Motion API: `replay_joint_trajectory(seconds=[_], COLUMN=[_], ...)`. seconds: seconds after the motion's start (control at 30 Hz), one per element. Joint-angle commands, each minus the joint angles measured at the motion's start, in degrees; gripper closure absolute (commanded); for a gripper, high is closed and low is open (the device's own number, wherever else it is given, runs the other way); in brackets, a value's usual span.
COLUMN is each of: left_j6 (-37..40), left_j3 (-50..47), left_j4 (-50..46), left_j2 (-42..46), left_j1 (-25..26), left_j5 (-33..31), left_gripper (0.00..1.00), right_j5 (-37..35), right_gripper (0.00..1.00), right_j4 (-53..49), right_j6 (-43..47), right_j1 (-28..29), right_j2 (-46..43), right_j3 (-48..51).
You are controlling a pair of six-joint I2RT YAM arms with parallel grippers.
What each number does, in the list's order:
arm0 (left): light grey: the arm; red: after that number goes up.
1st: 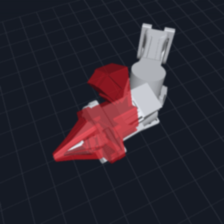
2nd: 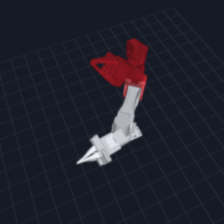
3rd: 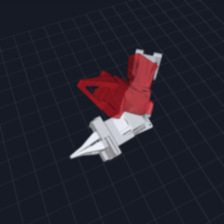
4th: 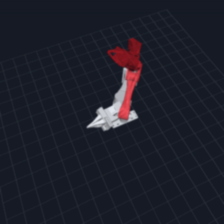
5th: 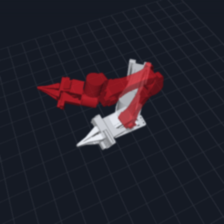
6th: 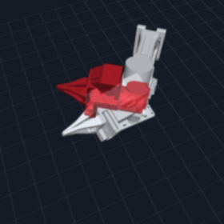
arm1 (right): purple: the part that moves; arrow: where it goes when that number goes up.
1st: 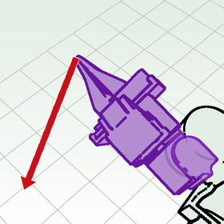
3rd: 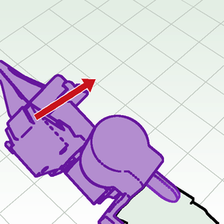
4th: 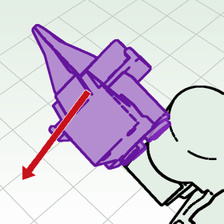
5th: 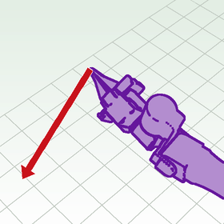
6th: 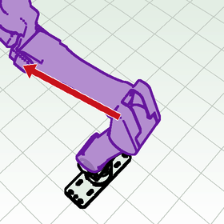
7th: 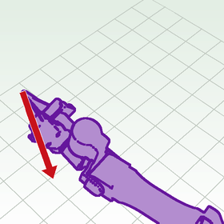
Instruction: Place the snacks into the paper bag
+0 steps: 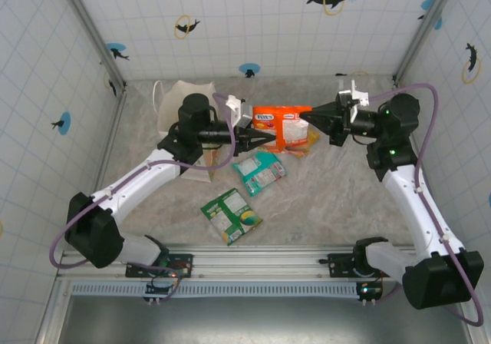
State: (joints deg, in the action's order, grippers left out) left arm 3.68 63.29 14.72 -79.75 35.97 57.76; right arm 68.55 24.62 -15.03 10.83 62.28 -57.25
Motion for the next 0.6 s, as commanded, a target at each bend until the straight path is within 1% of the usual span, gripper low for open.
replay_joint_trajectory(seconds=[0.0, 0.17, 0.2, 0.27, 0.33, 0.43, 0.53, 0.57], left_j6=[-0.32, 0.37, 0.04, -0.34, -1.14, -2.01, -2.57, -2.92], left_j3=[1.62, 1.80, 2.12, 2.75, 3.15, 4.38, 6.81, 7.92], left_j4=[1.08, -1.43, -1.93, -3.19, -3.79, -5.36, -8.25, -9.24], left_j2=[0.18, 1.48, 1.61, 2.11, 2.56, 3.25, 3.74, 3.94], left_j1=[0.32, 0.25, 0.21, 0.11, -0.39, -1.77, -3.83, -4.53], left_j5=[2.29, -1.07, -2.25, -4.28, -6.28, -8.97, -12.95, -14.82], left_gripper=[0.81, 0.87, 0.90, 0.94, 0.96, 0.97, 0.99, 0.99], right_j5=[-2.42, -6.68, -7.90, -10.55, -13.71, -21.04, -27.22, -28.23], right_gripper=[1.00, 1.00, 0.95, 0.77, 0.67, 0.60, 0.55, 0.55], right_j4=[1.69, 1.37, 1.35, 1.06, 0.74, 0.24, -0.69, -0.96], right_j6=[1.98, 2.89, 3.19, 4.34, 5.07, 5.01, 4.97, 4.75], right_j1=[0.16, 0.11, 0.01, -0.14, -0.25, -0.45, -0.59, -0.59], right_j2=[-1.25, -2.39, -2.86, -4.10, -5.41, -7.49, -9.15, -9.51], right_j3=[1.39, 3.29, 3.81, 5.12, 6.75, 9.73, 12.66, 13.53])
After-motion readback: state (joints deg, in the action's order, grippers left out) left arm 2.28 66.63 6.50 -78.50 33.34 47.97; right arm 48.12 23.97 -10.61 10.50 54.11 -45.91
